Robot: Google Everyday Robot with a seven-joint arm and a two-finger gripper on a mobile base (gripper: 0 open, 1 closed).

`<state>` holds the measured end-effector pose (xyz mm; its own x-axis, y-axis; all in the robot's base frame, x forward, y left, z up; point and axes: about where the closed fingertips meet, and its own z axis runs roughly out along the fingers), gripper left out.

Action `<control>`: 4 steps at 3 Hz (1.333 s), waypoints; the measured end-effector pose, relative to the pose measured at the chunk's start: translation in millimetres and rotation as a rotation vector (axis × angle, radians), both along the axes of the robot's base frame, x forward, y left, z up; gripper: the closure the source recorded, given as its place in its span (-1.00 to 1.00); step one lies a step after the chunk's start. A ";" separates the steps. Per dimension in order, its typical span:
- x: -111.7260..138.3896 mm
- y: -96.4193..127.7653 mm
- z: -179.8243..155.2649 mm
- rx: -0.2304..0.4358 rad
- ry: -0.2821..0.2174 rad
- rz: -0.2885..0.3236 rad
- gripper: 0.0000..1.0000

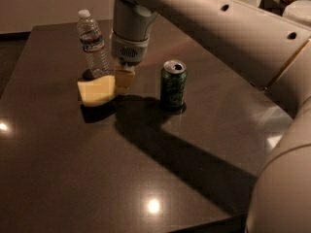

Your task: Move sponge near water bottle

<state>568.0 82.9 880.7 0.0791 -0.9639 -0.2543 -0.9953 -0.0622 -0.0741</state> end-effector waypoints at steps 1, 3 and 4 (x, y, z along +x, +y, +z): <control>27.1 -14.0 0.1 -0.046 -0.052 -0.075 1.00; 48.6 -10.6 -3.6 -0.067 -0.077 -0.106 0.72; 51.2 0.2 -6.7 -0.069 -0.076 -0.094 0.26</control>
Offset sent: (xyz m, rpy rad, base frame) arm 0.0594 -0.0228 -0.0025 -0.0857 -0.0867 -0.1450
